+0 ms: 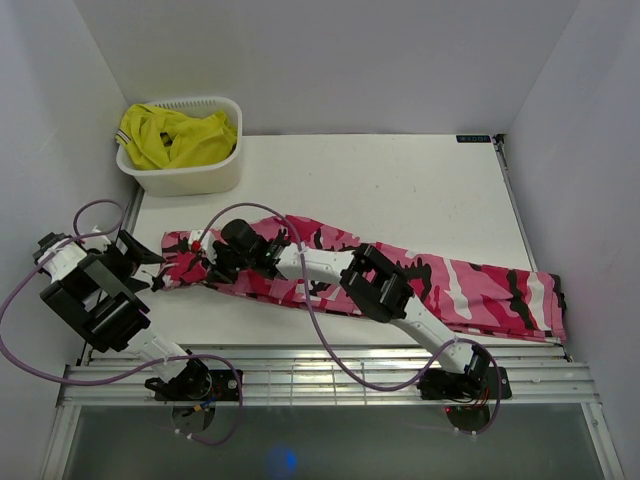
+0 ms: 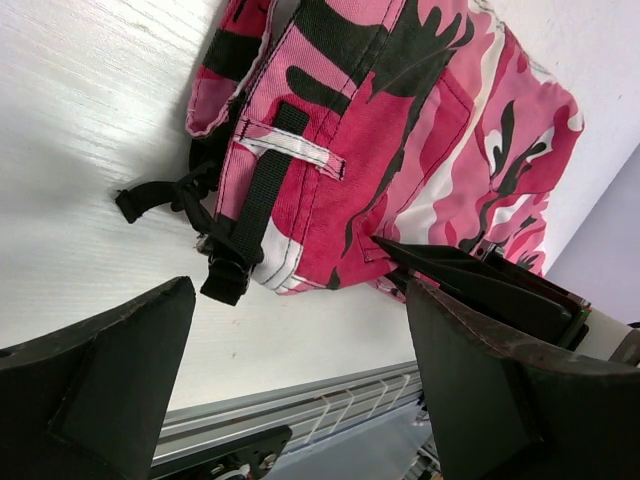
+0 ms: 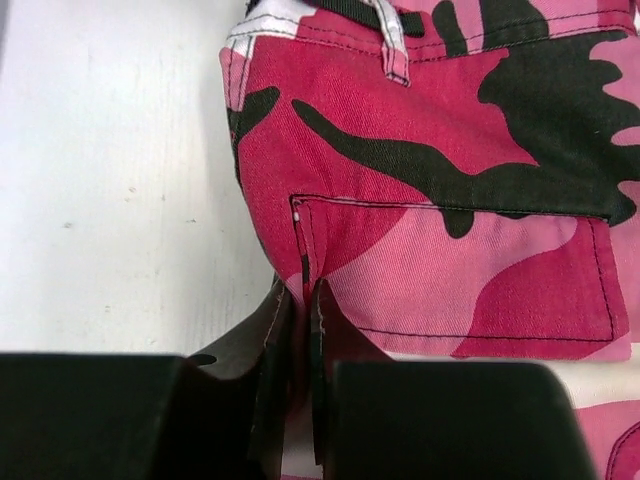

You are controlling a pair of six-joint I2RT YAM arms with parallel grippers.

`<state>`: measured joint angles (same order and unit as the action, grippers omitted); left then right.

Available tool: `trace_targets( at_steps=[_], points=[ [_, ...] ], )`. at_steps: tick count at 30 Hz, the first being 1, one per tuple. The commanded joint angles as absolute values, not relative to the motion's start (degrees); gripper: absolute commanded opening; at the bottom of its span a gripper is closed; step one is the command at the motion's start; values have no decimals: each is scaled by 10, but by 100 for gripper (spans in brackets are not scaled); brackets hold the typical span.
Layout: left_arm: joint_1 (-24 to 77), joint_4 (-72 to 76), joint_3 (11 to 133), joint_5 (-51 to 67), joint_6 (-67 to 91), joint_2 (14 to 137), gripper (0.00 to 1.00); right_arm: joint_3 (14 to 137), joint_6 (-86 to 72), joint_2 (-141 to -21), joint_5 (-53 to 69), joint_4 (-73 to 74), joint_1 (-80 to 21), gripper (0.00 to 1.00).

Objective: Fold and stack the trousers
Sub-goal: Fold the trousers

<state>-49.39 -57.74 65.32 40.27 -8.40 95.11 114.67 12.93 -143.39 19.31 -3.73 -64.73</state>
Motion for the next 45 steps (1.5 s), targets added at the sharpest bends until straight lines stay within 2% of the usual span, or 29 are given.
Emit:
trace_targets(
  at_steps=[1, 11, 16, 33, 39, 40, 42, 43, 44, 45],
  points=[
    [-496, -562, 649, 426, -45, 940, 98, 1172, 32, -1383, 256, -80, -632, 8],
    [-468, -521, 615, 427, 17, 953, 98, 1156, -70, -1377, 324, -128, -598, 8],
    [-447, -505, 606, 471, 47, 964, 98, 1158, -118, -1376, 347, -155, -587, 8],
    [-423, -300, 585, 586, 222, 1007, 97, 1147, -155, -1363, 408, -207, -566, 8],
    [-402, -286, 623, 630, 241, 1012, 78, 1140, -132, -1362, 399, -189, -566, 8],
    [-400, -285, 634, 631, 241, 1014, 71, 1136, -131, -1361, 398, -190, -566, 8],
    [-396, -277, 645, 640, 235, 1020, 60, 1132, -128, -1361, 401, -192, -566, 18],
    [-396, -273, 653, 642, 230, 1023, 51, 1132, -120, -1362, 403, -187, -567, 24],
    [-395, -272, 669, 642, 222, 1032, 33, 1129, -113, -1362, 403, -176, -567, 35],
    [-394, -272, 677, 644, 218, 1037, 26, 1116, -108, -1361, 403, -171, -567, 41]
  ],
)
